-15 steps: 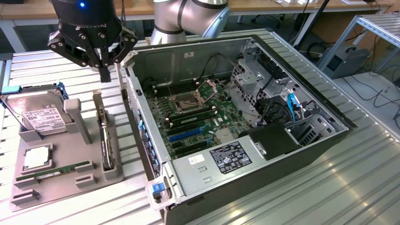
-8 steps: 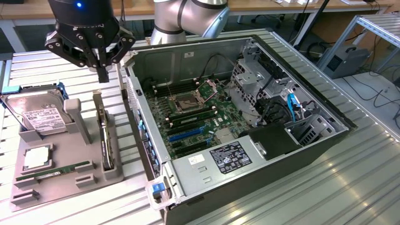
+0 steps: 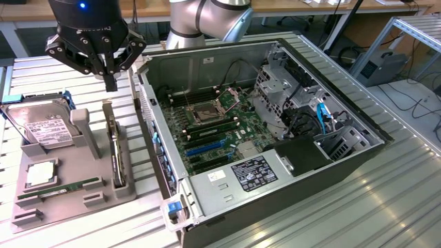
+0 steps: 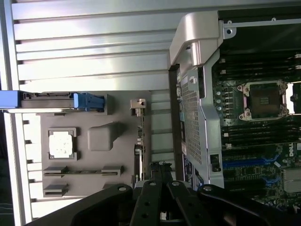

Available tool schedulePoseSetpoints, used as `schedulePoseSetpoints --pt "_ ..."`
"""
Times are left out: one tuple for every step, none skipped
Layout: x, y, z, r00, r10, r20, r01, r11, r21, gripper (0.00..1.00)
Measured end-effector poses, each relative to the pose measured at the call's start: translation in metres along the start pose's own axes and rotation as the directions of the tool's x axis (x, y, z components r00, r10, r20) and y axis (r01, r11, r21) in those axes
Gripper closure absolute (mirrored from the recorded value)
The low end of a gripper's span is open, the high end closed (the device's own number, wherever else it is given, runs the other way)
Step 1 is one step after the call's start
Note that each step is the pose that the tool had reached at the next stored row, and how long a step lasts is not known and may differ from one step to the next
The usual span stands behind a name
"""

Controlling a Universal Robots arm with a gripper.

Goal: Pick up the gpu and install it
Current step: 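Reach for the gpu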

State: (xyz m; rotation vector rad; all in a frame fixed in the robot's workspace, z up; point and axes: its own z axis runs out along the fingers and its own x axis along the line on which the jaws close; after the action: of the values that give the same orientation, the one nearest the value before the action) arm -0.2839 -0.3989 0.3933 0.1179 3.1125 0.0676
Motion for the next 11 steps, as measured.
schedulePoseSetpoints --pt "0.0017 -0.0001 0.0 1.0 0.0 0.0 0.0 1.0 0.0 0.89" --pt "0.0028 -0.0002 -0.0001 1.0 0.0 0.0 0.0 1.0 0.0 0.89" --pt "0.0036 -0.0003 -0.0001 1.0 0.0 0.0 0.0 1.0 0.0 0.89" --pt "0.0044 -0.0003 -0.0001 1.0 0.0 0.0 0.0 1.0 0.0 0.89" --pt "0.0053 -0.0004 -0.0002 1.0 0.0 0.0 0.0 1.0 0.0 0.89" --pt "0.0061 -0.0005 -0.0002 1.0 0.0 0.0 0.0 1.0 0.0 0.89" --pt "0.007 -0.0005 -0.0002 1.0 0.0 0.0 0.0 1.0 0.0 0.89" --pt "0.0078 -0.0006 -0.0002 1.0 0.0 0.0 0.0 1.0 0.0 0.89" --pt "0.0085 -0.0006 -0.0002 1.0 0.0 0.0 0.0 1.0 0.0 0.89" --pt "0.0092 -0.0007 -0.0003 1.0 0.0 0.0 0.0 1.0 0.0 0.89" --pt "0.01 -0.0007 -0.0003 1.0 0.0 0.0 0.0 1.0 0.0 0.89"
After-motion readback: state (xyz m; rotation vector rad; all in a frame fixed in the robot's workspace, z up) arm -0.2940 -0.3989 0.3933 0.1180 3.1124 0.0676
